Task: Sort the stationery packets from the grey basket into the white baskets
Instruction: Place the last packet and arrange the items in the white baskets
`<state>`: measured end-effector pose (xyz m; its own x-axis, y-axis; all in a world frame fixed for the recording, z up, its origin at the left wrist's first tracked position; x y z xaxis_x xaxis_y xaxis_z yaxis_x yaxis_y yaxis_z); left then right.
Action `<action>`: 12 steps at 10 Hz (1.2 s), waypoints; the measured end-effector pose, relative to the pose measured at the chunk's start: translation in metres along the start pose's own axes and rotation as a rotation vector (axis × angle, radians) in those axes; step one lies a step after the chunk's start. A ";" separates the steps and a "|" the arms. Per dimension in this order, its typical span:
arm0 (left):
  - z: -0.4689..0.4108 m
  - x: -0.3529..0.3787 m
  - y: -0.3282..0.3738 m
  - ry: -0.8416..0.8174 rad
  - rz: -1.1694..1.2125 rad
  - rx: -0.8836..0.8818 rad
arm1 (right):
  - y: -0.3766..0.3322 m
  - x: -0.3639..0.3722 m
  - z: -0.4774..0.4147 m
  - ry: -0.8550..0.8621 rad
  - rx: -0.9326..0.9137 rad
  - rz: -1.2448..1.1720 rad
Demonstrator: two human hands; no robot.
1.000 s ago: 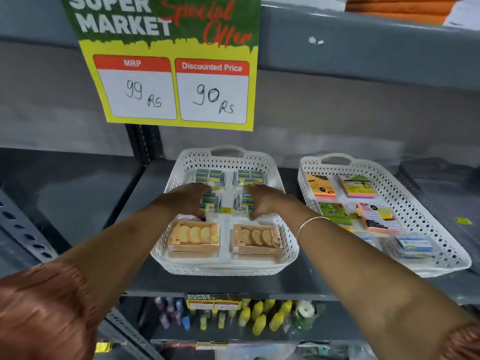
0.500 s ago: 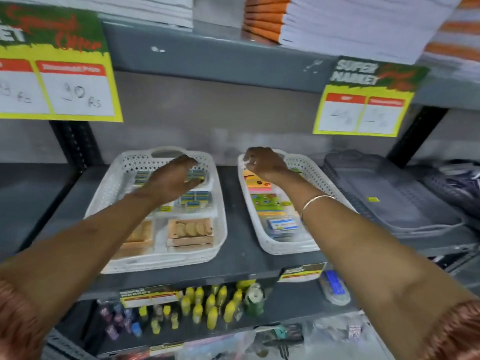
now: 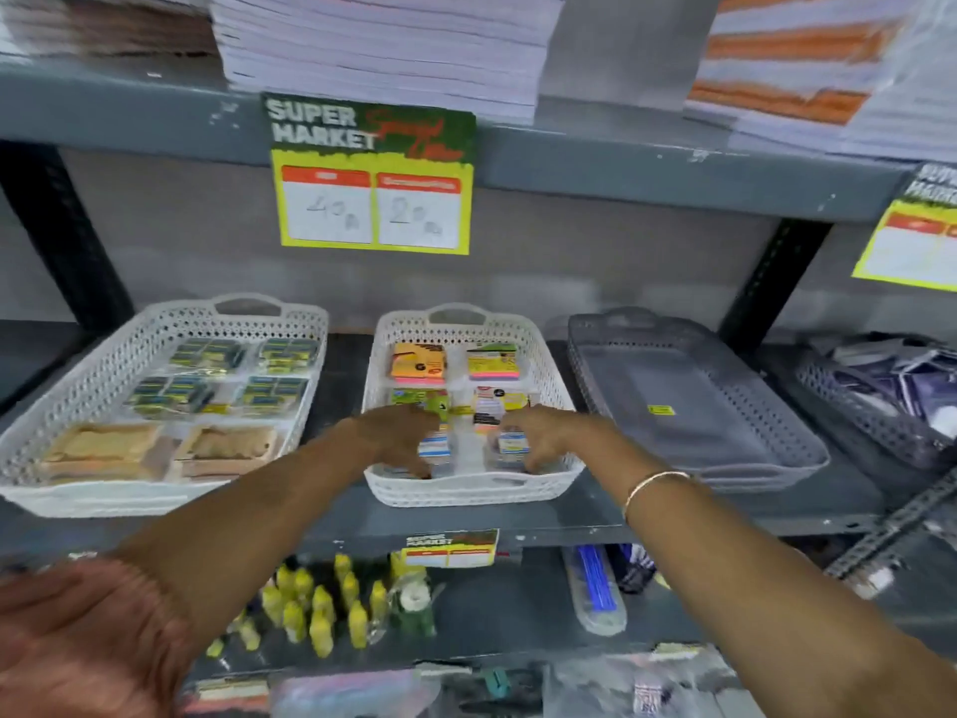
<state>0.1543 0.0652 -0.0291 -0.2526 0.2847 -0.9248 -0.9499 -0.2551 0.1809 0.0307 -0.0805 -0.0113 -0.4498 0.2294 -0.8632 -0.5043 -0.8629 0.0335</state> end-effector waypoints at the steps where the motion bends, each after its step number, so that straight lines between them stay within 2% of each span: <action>1: 0.000 0.003 0.001 -0.002 0.016 -0.035 | 0.000 0.006 -0.003 0.087 -0.050 0.039; 2: -0.001 0.006 -0.004 0.050 0.040 -0.052 | 0.001 0.008 -0.002 0.171 -0.094 0.032; 3: -0.001 0.006 -0.004 0.047 0.050 -0.060 | 0.002 0.009 -0.003 0.165 -0.096 0.020; 5: -0.002 0.000 -0.007 0.109 0.156 -0.013 | 0.003 -0.015 -0.009 0.019 -0.107 -0.116; 6: -0.011 -0.015 -0.019 0.277 0.216 -0.037 | 0.015 -0.042 -0.031 0.194 -0.040 -0.297; 7: -0.024 -0.022 -0.034 0.320 0.197 -0.097 | 0.020 -0.042 -0.054 0.213 0.003 -0.239; 8: -0.045 -0.016 -0.054 0.203 0.243 -0.125 | 0.016 -0.023 -0.083 0.101 -0.001 -0.112; 10: -0.061 0.007 -0.078 0.112 0.110 -0.145 | 0.013 -0.014 -0.101 0.116 -0.007 0.025; 12: -0.066 -0.004 -0.069 0.070 0.111 -0.077 | 0.017 -0.016 -0.101 0.136 -0.023 -0.035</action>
<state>0.2333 0.0211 -0.0598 -0.3393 0.1859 -0.9221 -0.8990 -0.3526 0.2597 0.1038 -0.1441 -0.0482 -0.3276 0.1976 -0.9239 -0.5001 -0.8659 -0.0078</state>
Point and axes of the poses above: each hand's wrist, its own z-axis away from the middle knuckle, its own x-axis out of the palm, y = z × x, the point moved 2 cm from there along -z, towards the middle knuckle, and after that the axes turned 11 degrees about x, right-handed, at the moved point
